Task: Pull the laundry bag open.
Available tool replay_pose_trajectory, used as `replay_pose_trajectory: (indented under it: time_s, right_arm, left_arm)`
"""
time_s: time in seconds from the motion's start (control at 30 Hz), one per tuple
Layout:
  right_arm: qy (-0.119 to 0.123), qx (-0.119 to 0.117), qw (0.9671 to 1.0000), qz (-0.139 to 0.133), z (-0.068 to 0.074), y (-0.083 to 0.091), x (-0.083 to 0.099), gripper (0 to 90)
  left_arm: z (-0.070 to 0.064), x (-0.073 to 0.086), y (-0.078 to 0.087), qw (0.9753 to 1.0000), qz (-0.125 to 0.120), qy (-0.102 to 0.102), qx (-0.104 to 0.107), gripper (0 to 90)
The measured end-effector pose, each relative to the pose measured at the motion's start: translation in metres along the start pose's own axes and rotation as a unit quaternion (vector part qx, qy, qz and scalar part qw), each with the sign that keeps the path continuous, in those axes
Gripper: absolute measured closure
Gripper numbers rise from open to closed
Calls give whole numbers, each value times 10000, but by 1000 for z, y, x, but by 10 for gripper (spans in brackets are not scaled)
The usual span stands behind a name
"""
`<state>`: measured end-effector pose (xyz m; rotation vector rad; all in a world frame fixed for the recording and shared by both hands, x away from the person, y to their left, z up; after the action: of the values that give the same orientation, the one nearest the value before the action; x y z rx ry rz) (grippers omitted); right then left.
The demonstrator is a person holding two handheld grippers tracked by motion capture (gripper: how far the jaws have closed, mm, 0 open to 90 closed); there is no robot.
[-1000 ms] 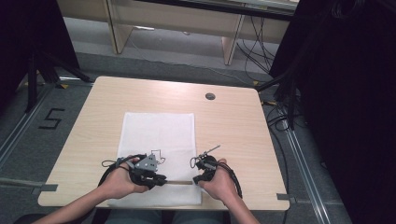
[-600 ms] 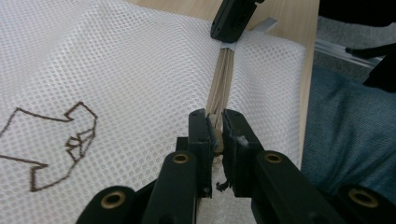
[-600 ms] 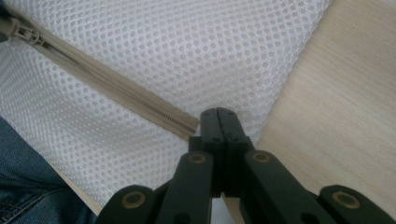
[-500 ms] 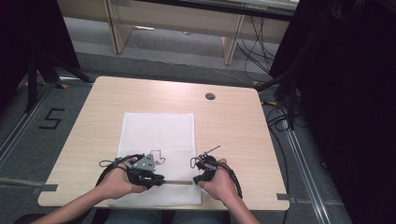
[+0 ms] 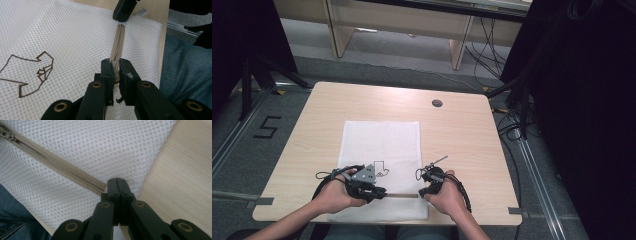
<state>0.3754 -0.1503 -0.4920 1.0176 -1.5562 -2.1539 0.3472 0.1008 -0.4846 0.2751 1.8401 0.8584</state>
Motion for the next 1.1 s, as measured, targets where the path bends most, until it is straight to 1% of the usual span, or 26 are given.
replay_pose_trajectory:
  time_s: [0.03, 0.07, 0.13, 0.17, 0.2, 0.27, 0.3, 0.33, 0.37, 0.4, 0.43, 0.47, 0.5, 0.6, 0.63, 0.67, 0.7, 0.77, 0.87, 0.9, 0.93, 0.97, 1.0, 1.03, 1.07, 1.1]
  right_arm:
    - [-2, 5, 10000, -3, 0, 0, 0, 900]
    - [-2, 5, 10000, -3, 0, 0, 0, 900]
    - [-18, 13, 10000, 1, 0, 0, 0, 900]
    - [-7, 20, 10000, 3, 0, 0, 0, 900]
    - [-6, 17, 10000, 22, 0, 0, 0, 900]
    - [-9, 17, 10000, 10, 0, 0, 0, 900]
    - [-69, 13, 10000, 33, 1, 1, 0, 900]
    - [-69, 13, 10000, 33, 1, 1, 0, 900]
    - [-8, 20, 10000, 17, 0, 0, 0, 900]
    - [-7, 22, 10000, 22, 0, 0, 0, 900]
    - [-18, 27, 10000, 26, 1, 0, 0, 900]
    - [-25, 29, 10000, 27, 1, 0, 0, 900]
    - [-57, 25, 10000, 29, 1, 0, 0, 900]
    - [-14, 41, 10000, 10, 0, 0, 0, 900]
    - [-11, 42, 10000, 9, 0, 0, 0, 900]
    - [-35, 29, 10000, 17, 0, 0, 0, 900]
    - [-28, 36, 10000, 24, 0, 0, 0, 900]
    - [-10, 45, 10000, 30, 1, 0, 0, 900]
    - [-8, 44, 10000, 36, 0, 0, 0, 900]
    - [-1, 58, 10000, 31, 1, 0, 0, 900]
    - [2, 61, 10000, 34, 1, 0, 0, 900]
    - [22, 86, 10000, -5, 1, -1, 0, 900]
    - [-10, 65, 10000, -3, 1, -1, 0, 900]
    - [2, 64, 10000, 45, 0, 0, 0, 900]
    - [-17, 59, 10000, 41, 0, 0, 0, 900]
    - [3, 72, 10000, 33, 0, 0, 0, 900]
  left_arm:
    - [0, 0, 0, 10000, 0, 0, 0, 820]
    - [1, -1, 0, 9999, 19, -119, 5, 820]
    - [1, 0, 2, 10000, 44, -9, -39, 820]
    - [2, 1, 3, 9999, 45, -98, -39, 821]
    - [1, 2, 3, 10000, 4, 8, -14, 820]
    - [1, 3, 4, 10000, 10, 38, -17, 820]
    - [1, 3, 4, 10000, 36, 7, -40, 820]
    - [1, 3, 4, 10000, 36, 7, -40, 820]
    - [1, 3, 4, 10000, 26, -28, -43, 820]
    - [2, 3, 5, 10000, 28, -12, -23, 820]
    - [3, 2, 6, 9999, 69, -120, -73, 820]
    - [2, 3, 6, 10000, 20, -16, -57, 820]
    - [3, 4, 8, 10000, 35, 19, -53, 820]
    - [3, 6, 8, 10000, 1, 74, -28, 821]
    - [3, 6, 8, 10000, 17, -47, -28, 820]
    - [4, 5, 8, 9999, 27, -104, -26, 820]
    - [3, 5, 9, 10000, 17, -51, -19, 820]
    - [3, 5, 9, 10000, 5, -39, -13, 821]
    - [3, 6, 11, 10000, 37, 10, -84, 820]
    - [4, 7, 12, 9999, 8, 93, -65, 820]
    - [5, 7, 14, 10000, 20, 17, -72, 820]
    - [6, 9, 16, 9999, 56, -16, -109, 821]
    - [5, 10, 16, 9999, -9, 143, -82, 821]
    - [6, 11, 17, 9999, 21, 115, -78, 820]
    - [7, 12, 18, 9999, 49, 33, -115, 820]
    - [7, 13, 18, 9999, 35, 119, -94, 820]
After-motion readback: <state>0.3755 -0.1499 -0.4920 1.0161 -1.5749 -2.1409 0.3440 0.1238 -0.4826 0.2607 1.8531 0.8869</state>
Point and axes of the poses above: each handheld gripper's, and its own axes: y roughly backward along the jaws, x roughly out of its underside, z roughly to its left, the point moved 1 cm from there along -y, roughly forward along the jaws, and after that the axes turned 6 degrees about y, right-handed, at the moved point
